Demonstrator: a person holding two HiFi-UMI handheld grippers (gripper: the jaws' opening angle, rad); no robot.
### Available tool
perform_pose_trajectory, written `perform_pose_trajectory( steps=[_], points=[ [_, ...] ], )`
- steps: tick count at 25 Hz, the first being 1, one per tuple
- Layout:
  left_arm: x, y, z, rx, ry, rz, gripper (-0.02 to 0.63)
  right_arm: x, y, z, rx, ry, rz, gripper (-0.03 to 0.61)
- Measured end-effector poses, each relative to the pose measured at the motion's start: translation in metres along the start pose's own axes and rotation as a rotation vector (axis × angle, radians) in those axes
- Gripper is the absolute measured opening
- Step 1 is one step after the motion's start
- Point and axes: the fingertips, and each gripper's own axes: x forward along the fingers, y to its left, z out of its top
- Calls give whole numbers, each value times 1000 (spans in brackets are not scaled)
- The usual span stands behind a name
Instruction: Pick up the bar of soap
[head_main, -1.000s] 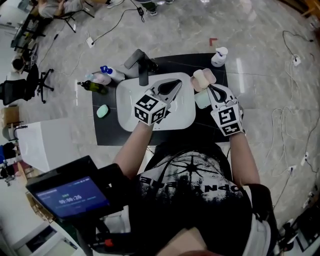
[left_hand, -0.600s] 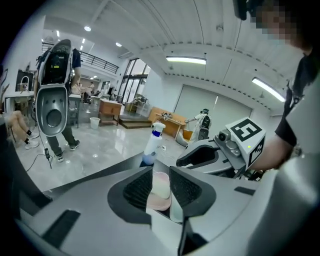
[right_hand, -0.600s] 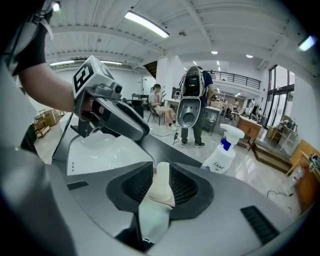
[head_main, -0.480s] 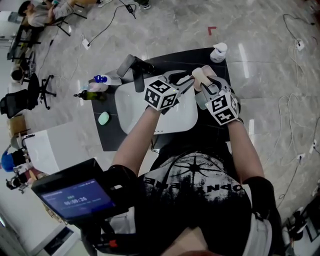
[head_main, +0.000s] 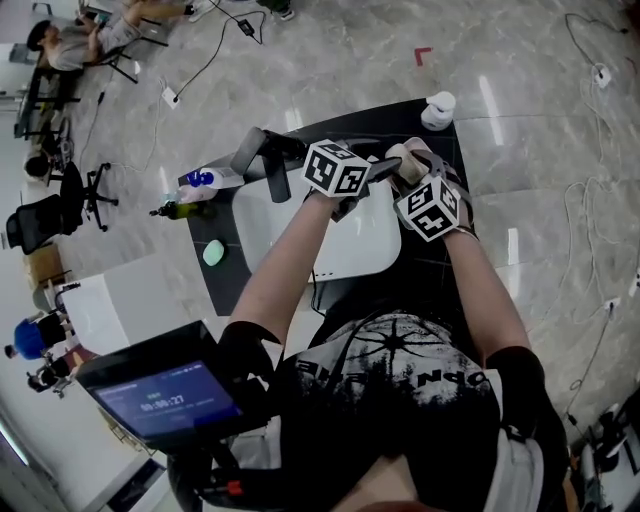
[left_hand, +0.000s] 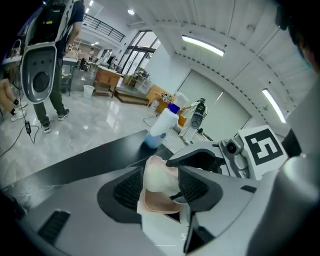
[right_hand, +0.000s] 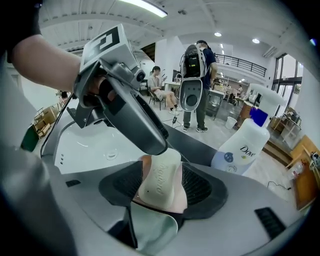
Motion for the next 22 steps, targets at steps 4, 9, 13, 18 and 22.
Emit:
perform_pose_trajectory(
  steps=[4, 9, 13, 18, 22],
  points=[
    [13, 9, -5, -31, 37, -7, 229, 10, -2, -7, 24, 22, 5, 242],
    [25, 11, -11, -59, 76, -48, 239, 20, 0, -7, 33, 30, 7, 242],
    [33, 13, -14, -65, 97, -61, 242, 29, 0, -10, 43, 53, -1, 242],
    [40, 11, -16, -75, 106, -97, 241, 37, 0, -15, 55, 91, 3, 241],
    [40, 10, -16, -82, 108, -103, 241, 37, 1, -13, 45, 93, 28, 220]
  ],
)
